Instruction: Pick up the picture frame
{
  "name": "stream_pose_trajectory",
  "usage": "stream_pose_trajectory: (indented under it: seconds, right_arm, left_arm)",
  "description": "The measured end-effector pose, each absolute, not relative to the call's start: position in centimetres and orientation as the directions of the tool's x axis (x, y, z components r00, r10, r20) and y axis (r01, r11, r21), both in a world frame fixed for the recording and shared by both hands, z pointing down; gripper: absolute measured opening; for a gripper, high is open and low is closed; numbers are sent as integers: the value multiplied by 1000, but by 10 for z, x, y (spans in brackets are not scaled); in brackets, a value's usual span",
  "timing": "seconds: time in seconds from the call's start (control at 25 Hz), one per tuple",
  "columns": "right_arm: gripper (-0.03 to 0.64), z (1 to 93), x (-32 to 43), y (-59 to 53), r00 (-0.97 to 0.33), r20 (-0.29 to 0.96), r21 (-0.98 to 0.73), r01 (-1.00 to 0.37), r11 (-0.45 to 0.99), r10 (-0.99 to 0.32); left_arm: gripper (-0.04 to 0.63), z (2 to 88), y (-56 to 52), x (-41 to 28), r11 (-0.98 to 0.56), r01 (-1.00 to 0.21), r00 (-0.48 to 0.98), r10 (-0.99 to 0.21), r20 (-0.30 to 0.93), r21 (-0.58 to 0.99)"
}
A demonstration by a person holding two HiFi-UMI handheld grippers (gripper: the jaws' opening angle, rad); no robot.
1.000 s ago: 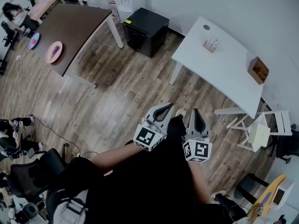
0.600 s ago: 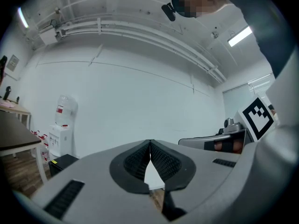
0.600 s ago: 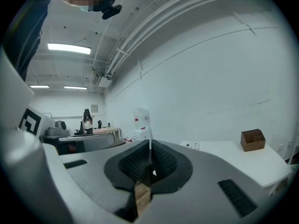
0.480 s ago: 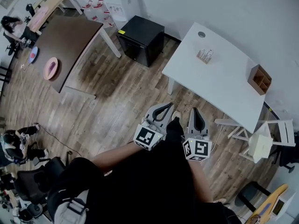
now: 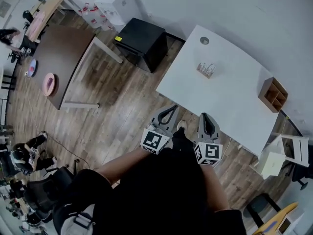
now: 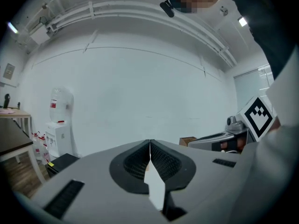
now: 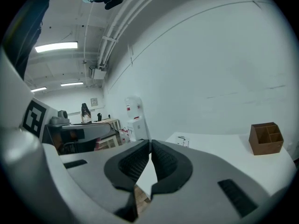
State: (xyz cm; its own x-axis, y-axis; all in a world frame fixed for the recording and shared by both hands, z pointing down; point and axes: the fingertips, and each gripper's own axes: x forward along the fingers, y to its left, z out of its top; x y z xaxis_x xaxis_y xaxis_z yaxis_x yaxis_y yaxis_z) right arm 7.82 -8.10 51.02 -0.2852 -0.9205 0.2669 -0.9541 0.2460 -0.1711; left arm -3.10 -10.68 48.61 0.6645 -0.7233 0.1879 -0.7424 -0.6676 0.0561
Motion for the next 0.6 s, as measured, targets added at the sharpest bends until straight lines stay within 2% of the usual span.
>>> stream_pose_trajectory:
  seconds: [0.24,0.6]
  right_arm:
    - [37,547,115,-130,-322,319,-208,-941,266,-891]
    - [37,573,129,-170,-343,356,-211,-936,283,-869]
  left_arm:
    - [15,530,-153,-7,-643,-764,630,-726,276,53]
    - [15,552,-182,5,-641,-766,617,-713,332,46]
